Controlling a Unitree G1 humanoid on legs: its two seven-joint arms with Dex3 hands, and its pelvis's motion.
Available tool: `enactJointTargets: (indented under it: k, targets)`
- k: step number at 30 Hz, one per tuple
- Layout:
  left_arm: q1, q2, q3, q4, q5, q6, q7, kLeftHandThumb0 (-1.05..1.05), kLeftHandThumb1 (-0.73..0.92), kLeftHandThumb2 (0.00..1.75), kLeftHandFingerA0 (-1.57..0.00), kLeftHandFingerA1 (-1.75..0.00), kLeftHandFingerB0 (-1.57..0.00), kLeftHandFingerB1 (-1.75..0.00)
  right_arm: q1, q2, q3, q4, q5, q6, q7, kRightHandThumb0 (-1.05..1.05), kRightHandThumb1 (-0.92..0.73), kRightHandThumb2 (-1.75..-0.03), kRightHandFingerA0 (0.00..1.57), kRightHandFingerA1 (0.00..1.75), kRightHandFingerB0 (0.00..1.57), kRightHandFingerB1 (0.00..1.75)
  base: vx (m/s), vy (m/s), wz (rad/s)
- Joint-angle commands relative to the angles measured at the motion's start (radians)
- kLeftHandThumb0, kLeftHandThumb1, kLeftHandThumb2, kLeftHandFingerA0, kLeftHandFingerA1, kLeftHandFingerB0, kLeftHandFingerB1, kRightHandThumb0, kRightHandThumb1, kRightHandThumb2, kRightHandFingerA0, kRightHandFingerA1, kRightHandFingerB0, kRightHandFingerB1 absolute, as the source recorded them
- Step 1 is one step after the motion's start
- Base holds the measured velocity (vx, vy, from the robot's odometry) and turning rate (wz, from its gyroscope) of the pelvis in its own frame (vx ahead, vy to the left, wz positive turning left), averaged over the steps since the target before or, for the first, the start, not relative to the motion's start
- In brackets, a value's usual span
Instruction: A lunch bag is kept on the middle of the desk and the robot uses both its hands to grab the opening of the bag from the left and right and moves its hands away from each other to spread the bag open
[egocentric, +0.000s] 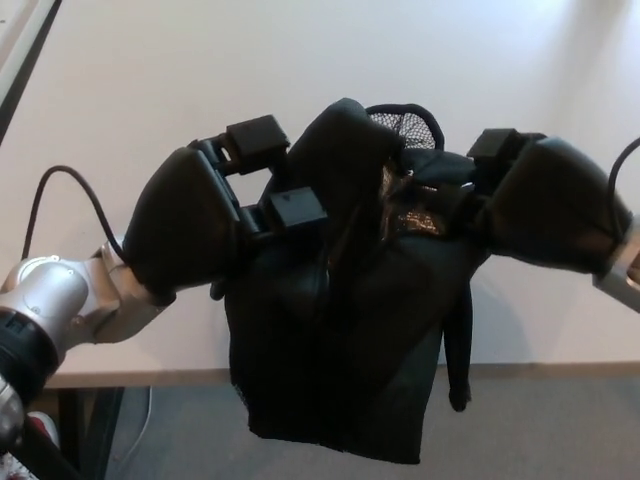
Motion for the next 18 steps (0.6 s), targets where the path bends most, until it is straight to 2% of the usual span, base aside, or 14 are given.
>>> enactJointTargets:
  k: [1, 3, 5, 6, 9, 10, 11, 12, 13, 17, 18]
  targets:
    - [0.054, 0.005, 0.032, 0.019, -0.041, -0.017, -0.016, -0.21, 0.36, 1.10, -0.95, -1.41, -0.93, -1.36, 0.042, -0.022, 0.040, 0.043, -0.020, -0.079, -0.139, -0.50, -0.57, -0.99, 1.16, 1.33, 0.89, 1.13, 0.00, 0.000, 0.00]
    - [0.073, 0.000, 0.040, 0.031, -0.055, -0.036, -0.012, -0.19, 0.28, 1.19, -0.93, -1.47, -0.93, -1.43, 0.054, -0.020, 0.042, 0.047, -0.014, -0.075, -0.161, -0.53, -0.60, -0.99, 1.14, 1.35, 0.87, 1.16, 0.00, 0.000, 0.00]
    - [0.092, 0.001, 0.054, 0.031, -0.070, -0.044, -0.024, -0.17, 0.26, 1.16, -0.91, -1.52, -0.88, -1.46, 0.059, -0.022, 0.043, 0.048, -0.017, -0.070, -0.179, -0.52, -0.60, -1.01, 1.15, 1.35, 0.88, 1.15, 0.00, 0.000, 0.00]
    - [0.113, 0.008, 0.066, 0.023, -0.084, -0.046, -0.042, -0.18, 0.30, 1.16, -0.91, -1.51, -0.89, -1.48, 0.065, -0.024, 0.042, 0.047, -0.020, -0.065, -0.199, -0.54, -0.74, -0.69, 0.93, 1.61, 0.81, 1.39, 0.00, 0.000, 0.00]
    - [0.165, 0.021, 0.097, 0.023, -0.112, -0.060, -0.059, -0.16, 0.34, 1.16, -0.92, -1.48, -0.89, -1.48, 0.090, -0.028, 0.022, 0.051, 0.016, -0.088, -0.225, -0.51, -0.74, -0.69, 0.95, 1.57, 0.85, 1.39, 0.00, 0.000, 0.00]
    - [0.197, 0.029, 0.107, 0.034, -0.121, -0.065, -0.043, -0.14, 0.39, 1.15, -0.93, -1.53, -0.87, -1.39, 0.118, -0.028, 0.000, 0.049, 0.054, -0.110, -0.238, -0.51, -0.71, -0.67, 0.98, 1.54, 0.89, 1.37, 0.00, 0.000, 0.00]
    - [0.227, 0.035, 0.117, 0.044, -0.125, -0.065, -0.027, -0.14, 0.39, 1.15, -0.93, -1.53, -0.87, -1.39, 0.147, -0.026, -0.021, 0.046, 0.087, -0.126, -0.250, -0.51, -0.71, -0.67, 0.98, 1.54, 0.89, 1.37, 0.00, 0.000, 0.00]
    - [0.250, 0.040, 0.129, 0.056, -0.128, -0.062, -0.020, -0.15, 0.43, 1.13, -0.91, -1.50, -0.90, -1.35, 0.178, -0.023, -0.041, 0.037, 0.105, -0.129, -0.270, -0.49, -0.73, -0.62, 0.99, 1.51, 0.88, 1.33, 0.00, 0.000, 0.00]
    - [0.266, 0.044, 0.137, 0.079, -0.133, -0.068, -0.016, -0.14, 0.46, 1.08, -0.91, -1.46, -0.90, -1.33, 0.208, -0.019, -0.054, 0.029, 0.111, -0.131, -0.300, -0.47, -0.71, -0.67, 0.96, 1.56, 0.86, 1.36, 0.00, 0.000, 0.00]
    - [0.309, 0.041, 0.163, 0.152, -0.146, -0.089, 0.013, -0.18, 0.51, 1.07, -0.83, -1.55, -0.87, -1.37, 0.346, -0.005, -0.114, -0.054, 0.151, -0.120, -0.326, -0.47, -0.75, -0.69, 0.93, 1.62, 0.83, 1.44, 0.00, 0.000, 0.00]
    - [0.323, 0.044, 0.170, 0.170, -0.156, -0.107, 0.016, -0.17, 0.53, 1.03, -0.81, -1.59, -0.80, -1.43, 0.389, 0.001, -0.123, -0.074, 0.148, -0.110, -0.351, -0.48, -0.79, -0.65, 0.92, 1.64, 0.80, 1.50, 0.00, 0.000, 0.00]
